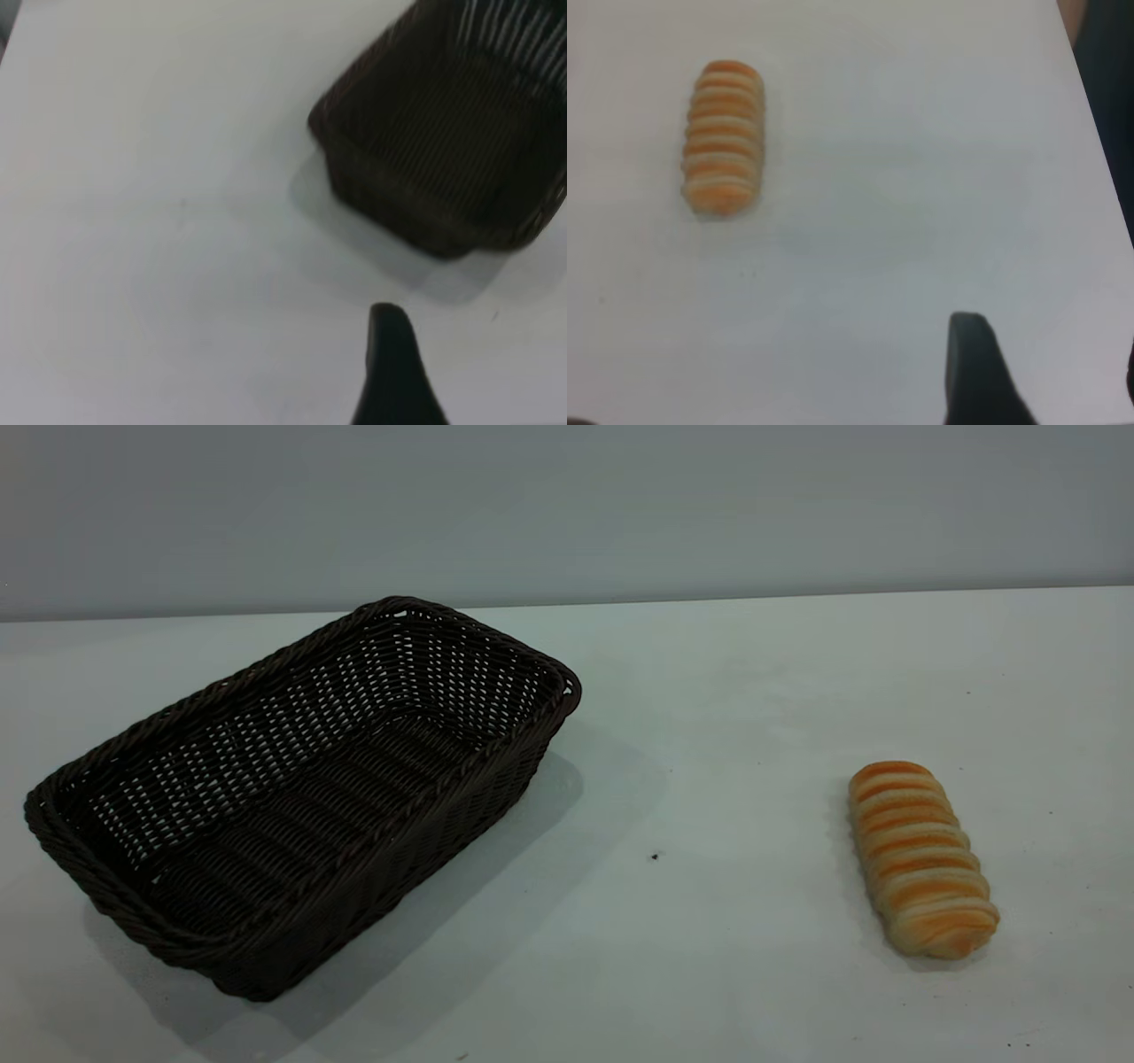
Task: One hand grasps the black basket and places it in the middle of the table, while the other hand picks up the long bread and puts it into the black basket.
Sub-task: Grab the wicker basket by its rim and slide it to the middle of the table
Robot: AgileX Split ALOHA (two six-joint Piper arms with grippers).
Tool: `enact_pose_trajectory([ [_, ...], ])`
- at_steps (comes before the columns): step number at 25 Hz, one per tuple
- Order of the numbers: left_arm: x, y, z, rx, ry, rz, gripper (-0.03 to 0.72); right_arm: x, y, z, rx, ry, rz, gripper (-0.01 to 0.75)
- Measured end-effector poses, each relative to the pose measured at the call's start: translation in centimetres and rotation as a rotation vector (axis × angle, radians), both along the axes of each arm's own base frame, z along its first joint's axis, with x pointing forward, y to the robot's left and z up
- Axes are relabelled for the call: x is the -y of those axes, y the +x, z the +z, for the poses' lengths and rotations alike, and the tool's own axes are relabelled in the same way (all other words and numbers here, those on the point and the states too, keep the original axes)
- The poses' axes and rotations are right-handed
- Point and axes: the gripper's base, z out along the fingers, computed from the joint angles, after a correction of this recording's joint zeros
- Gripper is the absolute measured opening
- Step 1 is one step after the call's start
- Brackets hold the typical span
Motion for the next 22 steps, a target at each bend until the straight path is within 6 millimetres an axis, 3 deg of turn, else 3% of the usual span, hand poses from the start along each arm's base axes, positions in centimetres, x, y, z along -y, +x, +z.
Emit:
enact_pose_trajectory([
  [3, 0.2, 0.6, 0.4, -0.012, -0.054, 0.012, 0.534, -0.2, 0.4, 0.7, 0.004, -0.015, 0.034, 0.383],
  [7, 0.1, 3.5, 0.5, -0.169, -0.067, 0.026, 0.532, -0.6, 2.8, 1.7, -0.053, -0.006, 0.089, 0.383],
  [15, 0.0, 12.4, -1.1, -0.554, -0.141, 0.119, 0.531, -1.6, 9.1, 1.8, -0.153, 0.057, 0.164, 0.389],
  [22, 0.1, 21.4, -4.1, -0.737, -0.214, 0.180, 0.531, -1.7, 10.3, 1.6, -0.147, 0.062, 0.183, 0.389],
])
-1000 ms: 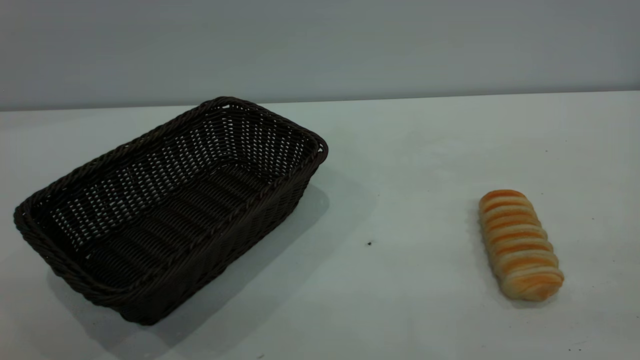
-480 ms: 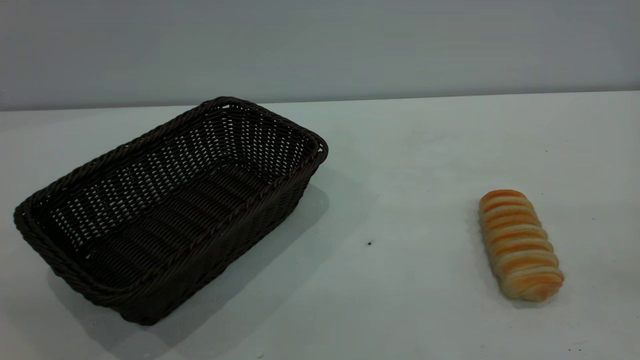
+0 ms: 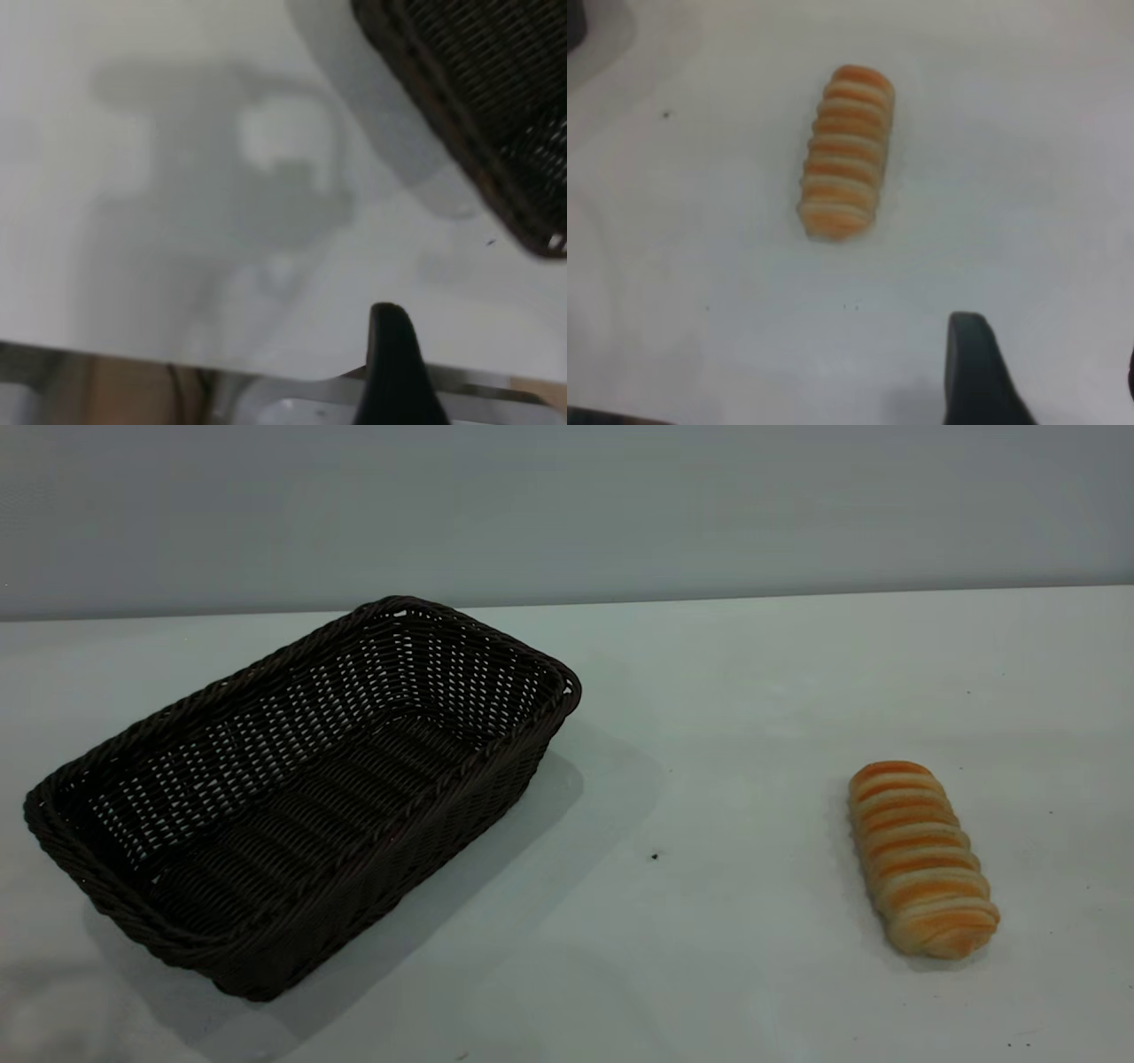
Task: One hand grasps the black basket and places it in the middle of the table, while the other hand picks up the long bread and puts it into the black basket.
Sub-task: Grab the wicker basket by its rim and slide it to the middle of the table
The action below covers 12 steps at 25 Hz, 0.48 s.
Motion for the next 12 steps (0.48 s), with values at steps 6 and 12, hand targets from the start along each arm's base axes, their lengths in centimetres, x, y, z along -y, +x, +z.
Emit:
enact_pose_trajectory([
  [6, 0.8, 4.3, -5.4, -0.128, -0.127, 0.120, 0.531, 0.0, 0.0, 0.0, 0.001, 0.001, 0.001, 0.389],
  [12, 0.6, 6.1, -8.2, -0.114, -0.148, 0.264, 0.531, 0.0, 0.0, 0.0, 0.000, -0.001, 0.004, 0.389],
])
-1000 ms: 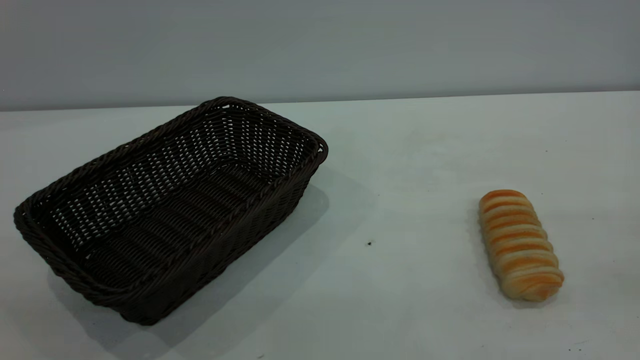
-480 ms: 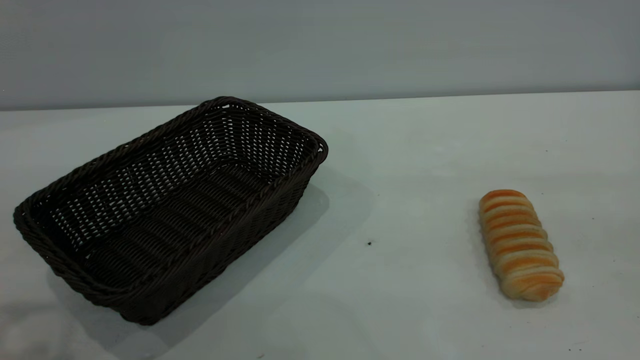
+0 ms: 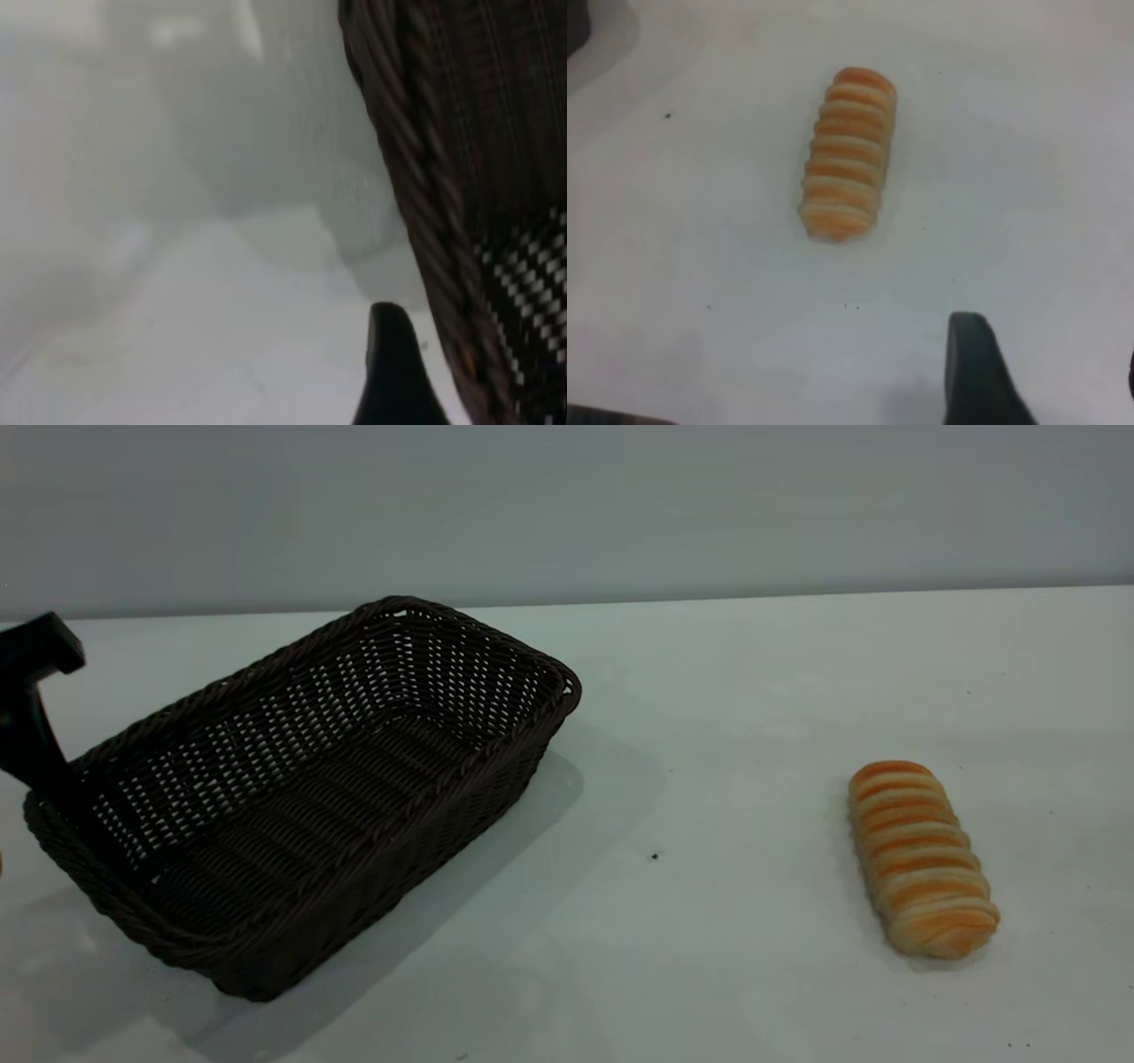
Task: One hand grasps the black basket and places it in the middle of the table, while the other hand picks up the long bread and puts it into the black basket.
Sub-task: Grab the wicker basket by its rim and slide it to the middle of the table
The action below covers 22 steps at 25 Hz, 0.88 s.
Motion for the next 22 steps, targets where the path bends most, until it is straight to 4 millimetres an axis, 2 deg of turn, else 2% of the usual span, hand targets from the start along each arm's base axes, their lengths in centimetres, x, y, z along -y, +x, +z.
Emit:
enact_pose_trajectory([
  [10, -0.2, 1.0, -2.2, -0.009, 0.009, 0.078, 0.531, 0.0, 0.0, 0.0, 0.002, -0.004, 0.004, 0.390],
  [19, -0.4, 2.1, -8.2, -0.075, 0.009, 0.175, 0.527, 0.0, 0.1, 0.1, 0.009, -0.005, 0.004, 0.390],
  [22, -0.5, 2.5, -9.4, -0.055, 0.029, 0.180, 0.470, 0.0, 0.1, 0.1, 0.010, -0.005, 0.004, 0.390],
])
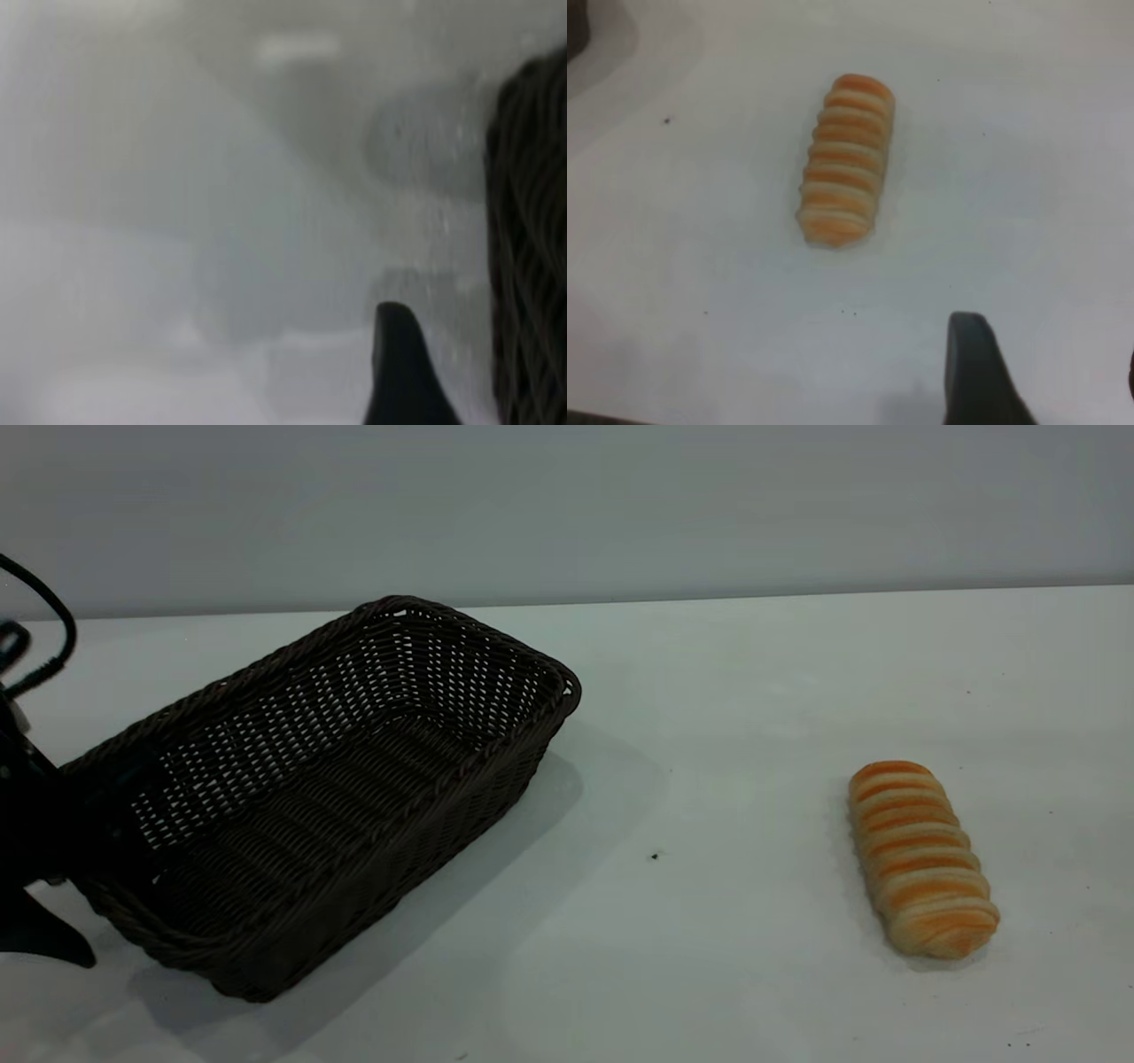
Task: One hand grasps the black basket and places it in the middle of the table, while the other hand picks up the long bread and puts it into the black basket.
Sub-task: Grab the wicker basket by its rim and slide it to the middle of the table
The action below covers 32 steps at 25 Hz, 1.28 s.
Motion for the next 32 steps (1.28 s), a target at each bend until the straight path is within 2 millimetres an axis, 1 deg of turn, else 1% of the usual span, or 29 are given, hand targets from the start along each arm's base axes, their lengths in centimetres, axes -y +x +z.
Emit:
enact_pose_trajectory([
  [1, 0.1, 0.1, -0.1, 0.009, 0.005, -0.001, 0.427, 0.0, 0.0, 0.0, 0.000, 0.000, 0.000, 0.390],
  [4, 0.1, 0.4, -0.1, 0.032, 0.008, 0.021, 0.145, 0.0, 0.0, 0.0, 0.000, 0.000, 0.000, 0.391],
  [9, 0.1, 0.4, 0.2, 0.036, 0.007, 0.008, 0.143, 0.0, 0.0, 0.0, 0.001, 0.000, 0.000, 0.391],
  [11, 0.4, 0.5, 1.1, 0.059, 0.008, -0.031, 0.143, 0.0, 0.0, 0.0, 0.000, -0.002, 0.001, 0.391],
  [14, 1.3, 0.7, 3.2, 0.115, 0.029, -0.206, 0.143, 0.0, 0.0, 0.0, -0.003, -0.005, 0.002, 0.391],
  [16, 2.0, 1.5, 4.3, 0.122, 0.023, -0.341, 0.143, 0.0, -0.1, -0.1, -0.008, -0.005, 0.004, 0.391],
  [19, 2.6, 3.9, 6.2, 0.149, 0.010, -0.484, 0.143, 0.0, -0.1, -0.1, -0.016, -0.005, 0.005, 0.391],
  [23, 3.0, 7.5, 7.5, 0.191, 0.015, -0.554, 0.143, 0.0, -0.2, -0.2, -0.029, -0.005, 0.007, 0.391],
  [26, 3.2, 9.7, 6.6, 0.167, 0.021, -0.622, 0.143, 0.0, -0.2, -0.2, -0.031, -0.005, 0.007, 0.391],
  [28, 3.6, 10.7, 5.6, 0.126, 0.018, -0.670, 0.143, 0.0, -0.2, -0.2, -0.032, -0.005, 0.007, 0.391],
  [30, 4.2, 11.5, 4.5, 0.096, 0.016, -0.704, 0.143, 0.0, -0.2, -0.2, -0.032, -0.006, 0.008, 0.391],
  [32, 4.8, 11.8, 3.2, 0.067, 0.007, -0.726, 0.143, 0.0, -0.2, -0.2, -0.034, -0.006, 0.008, 0.391],
])
